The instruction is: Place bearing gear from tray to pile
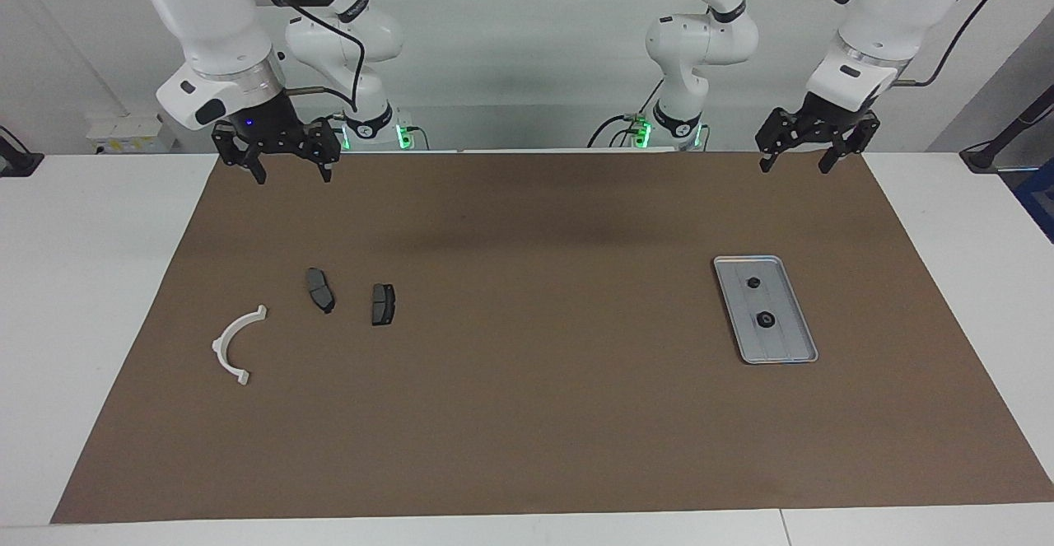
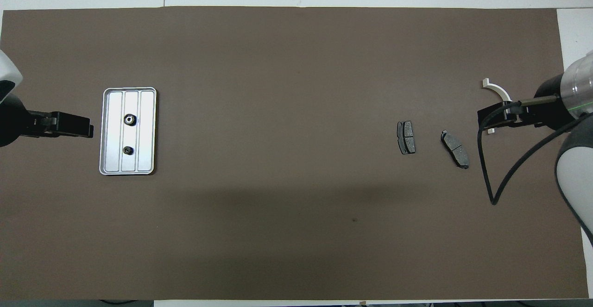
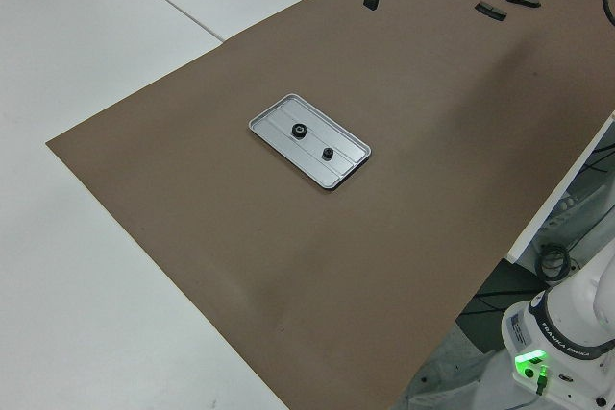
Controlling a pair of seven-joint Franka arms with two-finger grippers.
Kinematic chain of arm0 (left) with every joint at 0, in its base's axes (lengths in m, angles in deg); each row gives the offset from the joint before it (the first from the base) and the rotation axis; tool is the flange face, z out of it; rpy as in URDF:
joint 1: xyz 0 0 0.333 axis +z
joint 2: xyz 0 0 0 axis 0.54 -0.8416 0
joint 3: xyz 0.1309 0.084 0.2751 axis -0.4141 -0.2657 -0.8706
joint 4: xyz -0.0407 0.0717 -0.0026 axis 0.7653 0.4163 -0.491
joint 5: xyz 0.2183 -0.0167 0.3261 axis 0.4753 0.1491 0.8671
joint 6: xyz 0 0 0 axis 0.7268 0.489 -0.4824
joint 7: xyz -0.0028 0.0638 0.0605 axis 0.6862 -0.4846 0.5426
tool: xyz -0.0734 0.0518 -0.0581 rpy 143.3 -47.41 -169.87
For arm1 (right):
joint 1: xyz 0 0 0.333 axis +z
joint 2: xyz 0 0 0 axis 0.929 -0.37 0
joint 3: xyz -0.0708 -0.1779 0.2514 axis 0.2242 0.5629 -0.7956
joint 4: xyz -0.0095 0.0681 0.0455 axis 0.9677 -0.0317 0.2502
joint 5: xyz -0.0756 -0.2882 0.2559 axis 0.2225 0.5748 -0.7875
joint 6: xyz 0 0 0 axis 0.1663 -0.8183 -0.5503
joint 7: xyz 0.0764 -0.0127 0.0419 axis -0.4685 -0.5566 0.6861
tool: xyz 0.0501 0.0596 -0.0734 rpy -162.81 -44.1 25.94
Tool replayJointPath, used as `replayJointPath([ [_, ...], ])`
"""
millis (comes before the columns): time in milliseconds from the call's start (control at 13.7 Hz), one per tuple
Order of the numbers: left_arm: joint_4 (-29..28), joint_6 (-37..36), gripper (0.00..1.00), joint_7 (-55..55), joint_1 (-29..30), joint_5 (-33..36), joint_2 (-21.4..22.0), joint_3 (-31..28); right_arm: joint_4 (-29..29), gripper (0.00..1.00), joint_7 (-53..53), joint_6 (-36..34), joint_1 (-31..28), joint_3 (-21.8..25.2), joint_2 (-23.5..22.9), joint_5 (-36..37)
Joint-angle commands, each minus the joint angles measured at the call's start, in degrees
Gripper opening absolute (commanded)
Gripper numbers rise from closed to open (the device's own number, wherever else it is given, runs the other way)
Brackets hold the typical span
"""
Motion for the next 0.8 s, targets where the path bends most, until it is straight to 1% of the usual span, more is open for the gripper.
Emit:
replayJointPath([
  [0,-2.53,1.03,1.0,-0.02,-0.79,0.1,1.97,-0.55,-1.88,1.0,1.42,1.05,-0.1,0.12,1.56,-0.56],
  [73,-2.8,0.59,1.0,0.15,-0.62,0.1,2.23,-0.55,-1.88,1.0,1.42,1.05,0.08,0.12,1.56,-0.56],
  [146,-4.63,0.5,1.0,0.16,-0.01,0.1,3.28,-0.63,-1.88,1.0,1.42,1.14,0.08,0.12,1.56,-0.56],
  [220,-9.26,1.37,1.0,1.03,0.0,0.28,5.64,-0.81,-1.88,1.0,1.5,1.14,0.08,0.12,1.56,-0.56],
  [293,-13.57,4.42,1.0,2.77,-0.61,2.19,7.93,-0.46,-1.79,1.0,1.5,1.14,0.08,0.12,1.56,-0.56],
  [366,-15.87,8.89,1.0,2.79,-0.09,2.56,8.38,-0.46,-1.88,1.0,1.5,1.14,0.08,0.12,1.56,-0.56],
  [439,-17.11,10.68,1.0,2.27,0.26,2.56,8.3,-0.55,-1.88,1.0,1.5,1.14,-0.01,0.12,1.56,-0.56],
  [512,-18.08,11.91,1.0,0.52,0.96,2.56,7.26,-0.55,-1.88,1.0,1.59,1.14,-0.18,0.12,1.56,-0.56],
  [732,-23.08,21.12,0.99,-1.16,1.58,2.56,2.08,-0.64,-1.79,1.0,1.5,1.06,-0.18,0.12,1.56,-0.56],
])
